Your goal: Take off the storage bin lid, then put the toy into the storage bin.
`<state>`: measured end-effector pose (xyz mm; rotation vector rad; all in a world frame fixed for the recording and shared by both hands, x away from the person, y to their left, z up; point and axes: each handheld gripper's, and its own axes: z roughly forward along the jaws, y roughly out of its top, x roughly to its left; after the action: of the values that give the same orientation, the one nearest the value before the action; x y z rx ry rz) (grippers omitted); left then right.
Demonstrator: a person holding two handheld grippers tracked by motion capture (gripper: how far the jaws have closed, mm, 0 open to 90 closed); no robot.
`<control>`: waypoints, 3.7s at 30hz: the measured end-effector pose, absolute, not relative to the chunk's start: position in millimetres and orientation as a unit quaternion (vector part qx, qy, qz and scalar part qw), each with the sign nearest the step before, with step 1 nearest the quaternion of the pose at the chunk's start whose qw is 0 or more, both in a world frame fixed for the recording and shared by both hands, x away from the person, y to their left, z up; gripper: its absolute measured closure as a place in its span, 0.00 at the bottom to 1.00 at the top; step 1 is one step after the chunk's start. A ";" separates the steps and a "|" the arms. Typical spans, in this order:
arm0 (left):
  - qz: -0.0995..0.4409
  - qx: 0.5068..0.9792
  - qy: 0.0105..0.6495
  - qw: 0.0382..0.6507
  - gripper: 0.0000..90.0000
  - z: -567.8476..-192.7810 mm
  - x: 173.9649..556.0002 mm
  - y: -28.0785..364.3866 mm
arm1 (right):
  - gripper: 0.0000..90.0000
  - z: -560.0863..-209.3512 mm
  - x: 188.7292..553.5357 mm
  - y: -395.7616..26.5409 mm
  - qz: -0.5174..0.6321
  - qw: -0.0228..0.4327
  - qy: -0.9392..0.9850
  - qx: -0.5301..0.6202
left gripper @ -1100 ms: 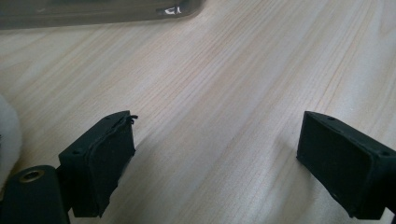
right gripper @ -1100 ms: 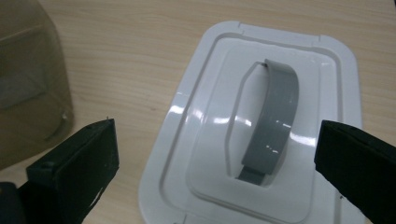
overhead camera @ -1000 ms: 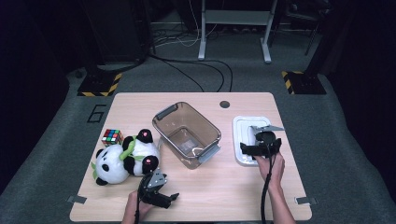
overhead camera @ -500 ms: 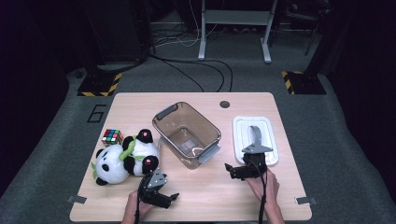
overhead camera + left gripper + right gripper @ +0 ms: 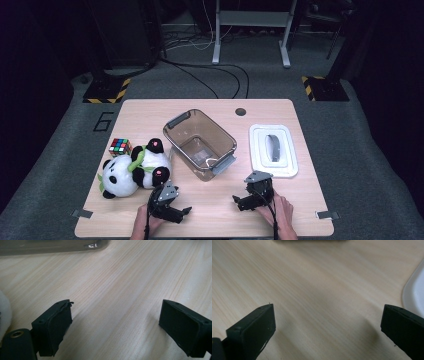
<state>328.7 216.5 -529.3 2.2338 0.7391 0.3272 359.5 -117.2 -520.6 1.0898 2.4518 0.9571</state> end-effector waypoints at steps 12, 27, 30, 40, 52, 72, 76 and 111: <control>0.130 0.867 0.300 0.376 0.12 -530.0 328.7 214.4 | 0.00 -529.6 353.5 -117.9 0.350 0.153 0.843 0.378; 0.149 0.870 0.322 0.344 0.14 -509.0 309.4 208.0 | 0.00 -529.7 358.4 -124.7 0.357 0.140 0.862 0.333; 0.145 0.861 0.333 0.356 0.14 -501.9 309.2 212.8 | 0.00 -529.6 358.6 -124.9 0.357 0.139 0.862 0.332; 0.145 0.845 0.351 0.377 0.14 -475.4 308.8 227.6 | 0.00 -529.7 360.4 -125.4 0.358 0.136 0.865 0.325; 0.169 0.825 0.360 0.401 0.15 -449.6 310.0 247.6 | 0.00 -529.7 360.7 -125.8 0.357 0.136 0.866 0.322; 0.223 0.795 0.393 0.404 0.15 -406.8 326.5 280.8 | 0.00 -529.8 361.5 -126.2 0.358 0.135 0.868 0.317; 0.230 0.789 0.406 0.399 0.15 -404.4 330.3 287.0 | 0.00 -529.8 361.5 -126.2 0.358 0.135 0.868 0.317; 0.254 0.734 0.526 0.345 0.21 -418.8 378.1 318.8 | 0.00 -529.6 360.8 -126.0 0.357 0.132 0.867 0.321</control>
<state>378.1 318.8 -418.8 1.9065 1.3666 0.6599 360.8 -126.0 -529.6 0.9313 2.5175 1.0356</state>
